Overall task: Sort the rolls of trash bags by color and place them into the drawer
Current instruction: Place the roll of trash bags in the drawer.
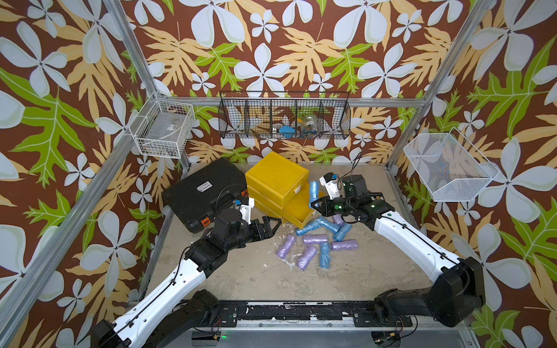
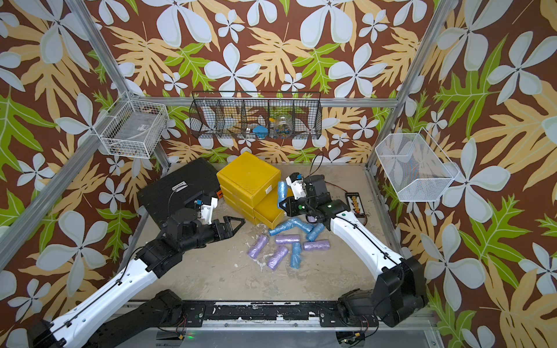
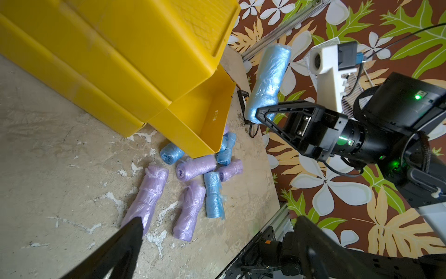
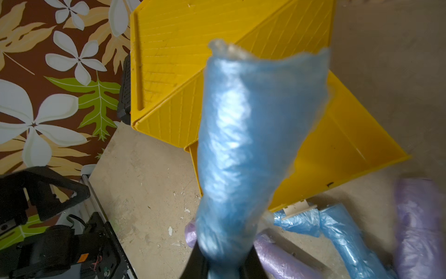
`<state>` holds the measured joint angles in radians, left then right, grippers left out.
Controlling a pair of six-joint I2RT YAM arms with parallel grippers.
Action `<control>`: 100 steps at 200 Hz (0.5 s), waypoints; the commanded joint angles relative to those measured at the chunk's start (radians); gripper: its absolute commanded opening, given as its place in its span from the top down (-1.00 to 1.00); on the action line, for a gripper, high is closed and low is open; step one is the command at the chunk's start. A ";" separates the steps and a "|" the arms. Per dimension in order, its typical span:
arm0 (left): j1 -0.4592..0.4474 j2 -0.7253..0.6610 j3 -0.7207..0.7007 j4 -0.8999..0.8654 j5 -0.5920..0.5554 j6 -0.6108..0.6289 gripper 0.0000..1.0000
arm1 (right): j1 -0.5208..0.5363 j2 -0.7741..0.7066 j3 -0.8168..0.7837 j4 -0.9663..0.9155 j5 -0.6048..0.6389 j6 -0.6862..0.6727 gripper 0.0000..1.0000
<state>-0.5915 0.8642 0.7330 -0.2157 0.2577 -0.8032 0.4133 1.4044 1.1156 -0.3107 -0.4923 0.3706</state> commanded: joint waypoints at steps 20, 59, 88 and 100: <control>0.001 -0.019 -0.027 0.021 -0.007 0.001 -0.99 | 0.002 0.054 -0.075 0.266 -0.158 0.306 0.79; 0.001 -0.027 -0.030 0.024 0.000 0.004 -0.99 | 0.004 0.079 -0.111 0.348 -0.157 0.434 0.55; 0.001 -0.028 -0.030 0.026 0.004 0.007 -0.99 | 0.005 0.089 -0.102 0.342 -0.157 0.435 0.17; 0.001 -0.027 -0.032 0.028 0.006 0.007 -0.99 | 0.005 0.091 -0.096 0.330 -0.158 0.425 0.09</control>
<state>-0.5915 0.8379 0.7040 -0.2111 0.2520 -0.8066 0.4175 1.4925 1.0065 -0.0158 -0.6350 0.7803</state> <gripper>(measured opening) 0.996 0.428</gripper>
